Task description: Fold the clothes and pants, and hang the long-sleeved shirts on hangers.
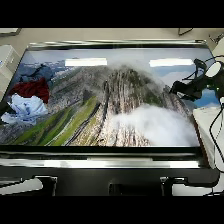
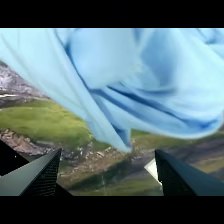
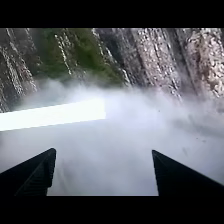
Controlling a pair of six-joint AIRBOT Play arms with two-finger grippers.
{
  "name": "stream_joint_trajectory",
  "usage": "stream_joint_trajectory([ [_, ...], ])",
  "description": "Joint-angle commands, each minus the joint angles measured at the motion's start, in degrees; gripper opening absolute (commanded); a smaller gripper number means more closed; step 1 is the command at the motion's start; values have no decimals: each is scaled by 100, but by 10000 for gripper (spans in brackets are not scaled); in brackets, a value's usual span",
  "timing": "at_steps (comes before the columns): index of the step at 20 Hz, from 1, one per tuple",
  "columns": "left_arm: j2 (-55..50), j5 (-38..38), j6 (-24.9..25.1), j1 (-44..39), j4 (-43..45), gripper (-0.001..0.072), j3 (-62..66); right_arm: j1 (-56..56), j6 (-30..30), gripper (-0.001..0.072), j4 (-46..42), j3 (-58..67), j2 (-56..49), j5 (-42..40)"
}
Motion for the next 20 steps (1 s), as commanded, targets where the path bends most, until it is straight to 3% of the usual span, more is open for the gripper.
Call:
stream_joint_trajectory([
  [1, -476, 564, 57, 133, -160, 720, -275, 7, -48, 685, 7, -2, -4, 450],
  [4, -691, 1322, 533, 33, -656, 720, -275, 7, -22, 685, 11, -2, -2, 863],
  [7, -872, 1486, 525, -50, -688, 700, -278, 7, -22, 685, 184, -2, -2, 1340],
  [8, -894, 1394, 531, -68, -688, 457, -278, 7, -22, 686, 271, 0, -2, 1491],
  [9, -866, 1250, 638, -79, -796, 12, -275, 7, -22, 686, 326, -2, 4, 1593],
  [12, -297, 1355, 1429, -164, -1768, 22, -166, 7, -26, 685, 372, 0, 103, 1604],
  [14, 590, 1729, 1672, -417, -2251, 22, -79, 7, -26, 685, 372, 0, 201, 1563],
  [17, 2214, 2258, 1738, -1250, -2507, 21, -83, 7, -26, 685, 398, 0, 356, 1569],
  [20, 3462, 2608, 1639, -2728, -2507, 21, -157, 7, -24, 683, 400, 0, 533, 1569],
])
